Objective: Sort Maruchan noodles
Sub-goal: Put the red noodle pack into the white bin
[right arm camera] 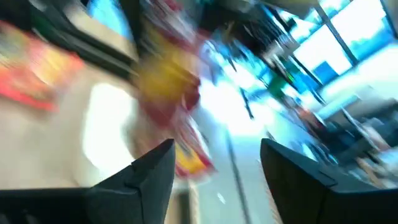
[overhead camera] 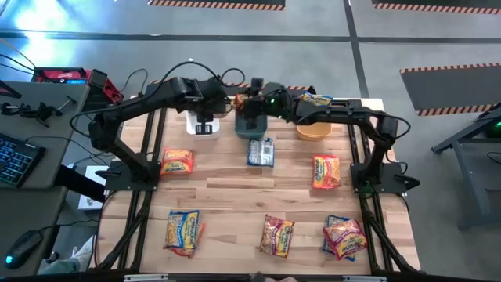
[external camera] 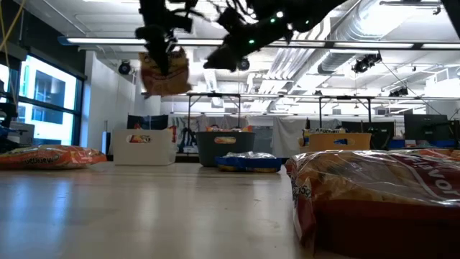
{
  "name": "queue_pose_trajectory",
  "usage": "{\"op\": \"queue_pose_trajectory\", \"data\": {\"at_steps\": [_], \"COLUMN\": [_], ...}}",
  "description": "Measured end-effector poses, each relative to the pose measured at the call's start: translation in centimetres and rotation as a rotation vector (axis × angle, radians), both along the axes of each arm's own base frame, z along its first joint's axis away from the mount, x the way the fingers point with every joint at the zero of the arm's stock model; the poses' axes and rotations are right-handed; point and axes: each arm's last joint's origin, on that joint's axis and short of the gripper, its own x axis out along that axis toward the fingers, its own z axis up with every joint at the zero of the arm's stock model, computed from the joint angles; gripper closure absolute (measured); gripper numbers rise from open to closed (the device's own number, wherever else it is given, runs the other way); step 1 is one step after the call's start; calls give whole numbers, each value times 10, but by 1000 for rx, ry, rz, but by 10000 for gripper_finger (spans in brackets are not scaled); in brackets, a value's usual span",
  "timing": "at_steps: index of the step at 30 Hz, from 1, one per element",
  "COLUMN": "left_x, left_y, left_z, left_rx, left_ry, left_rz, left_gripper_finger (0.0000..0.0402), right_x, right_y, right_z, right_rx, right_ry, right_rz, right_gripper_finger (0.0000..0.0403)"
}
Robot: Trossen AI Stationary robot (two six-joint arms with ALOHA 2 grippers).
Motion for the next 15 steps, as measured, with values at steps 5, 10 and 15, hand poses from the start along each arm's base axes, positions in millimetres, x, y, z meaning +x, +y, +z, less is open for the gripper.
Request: {"op": "queue_pose_trajectory", "data": {"at_steps": [5,10,15], "left_x": [-11,-20,-30], "left_y": [24,51,67], "left_z": [-6,-33,-66], "left_rx": [8,36,48], "left_ry": [4,2,48], "left_rz": [73,131,124], "left_gripper_finger": [294,295,295], "right_x": [-28,-64,-100], "right_y": [-22,-42,-42], "right_z": [3,1,-5], "right_rx": [24,59,116], "right_ry": [105,37,-63], "right_rz": [-158,-257,-258], "right_gripper_finger": [222,344,381]}}
